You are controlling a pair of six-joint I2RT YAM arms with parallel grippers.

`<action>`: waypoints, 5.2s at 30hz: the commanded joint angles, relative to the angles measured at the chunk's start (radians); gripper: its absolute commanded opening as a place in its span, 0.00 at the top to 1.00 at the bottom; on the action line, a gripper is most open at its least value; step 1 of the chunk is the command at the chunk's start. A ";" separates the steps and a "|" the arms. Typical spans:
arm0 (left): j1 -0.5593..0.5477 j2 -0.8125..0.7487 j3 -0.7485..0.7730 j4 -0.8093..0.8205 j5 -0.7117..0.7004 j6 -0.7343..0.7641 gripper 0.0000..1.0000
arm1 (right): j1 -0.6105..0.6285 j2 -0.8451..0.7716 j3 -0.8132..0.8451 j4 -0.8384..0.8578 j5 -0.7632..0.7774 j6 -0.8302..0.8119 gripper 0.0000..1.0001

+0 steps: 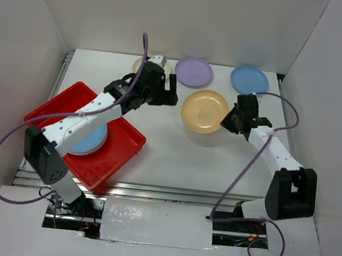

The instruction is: Place the plates into the plastic bin on the countertop

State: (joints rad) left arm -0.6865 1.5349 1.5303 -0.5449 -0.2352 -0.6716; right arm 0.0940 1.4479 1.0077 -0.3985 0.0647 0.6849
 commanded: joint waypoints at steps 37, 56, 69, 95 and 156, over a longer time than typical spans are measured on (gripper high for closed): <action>1.221 -0.625 -0.745 -0.053 0.223 -0.125 1.00 | 0.168 -0.242 -0.147 0.089 -0.313 -0.030 0.00; 1.266 -0.901 -0.653 -0.225 0.356 0.006 0.01 | 0.185 -0.141 -0.083 0.119 -0.182 0.002 0.00; 0.727 -0.514 -0.394 -0.033 0.393 0.076 0.01 | -0.207 0.238 -0.067 0.527 -0.103 0.504 0.00; 0.014 0.048 -0.096 -0.012 0.007 0.102 0.01 | -0.323 0.940 0.818 0.161 -0.046 0.581 0.68; 1.249 -0.659 -0.723 -0.070 0.376 -0.138 1.00 | 0.168 -0.307 -0.212 0.101 -0.430 -0.079 0.00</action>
State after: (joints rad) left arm 0.5171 0.8509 0.8272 -0.6224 0.0170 -0.8116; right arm 0.2573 1.1534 0.7906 -0.3485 -0.3367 0.6312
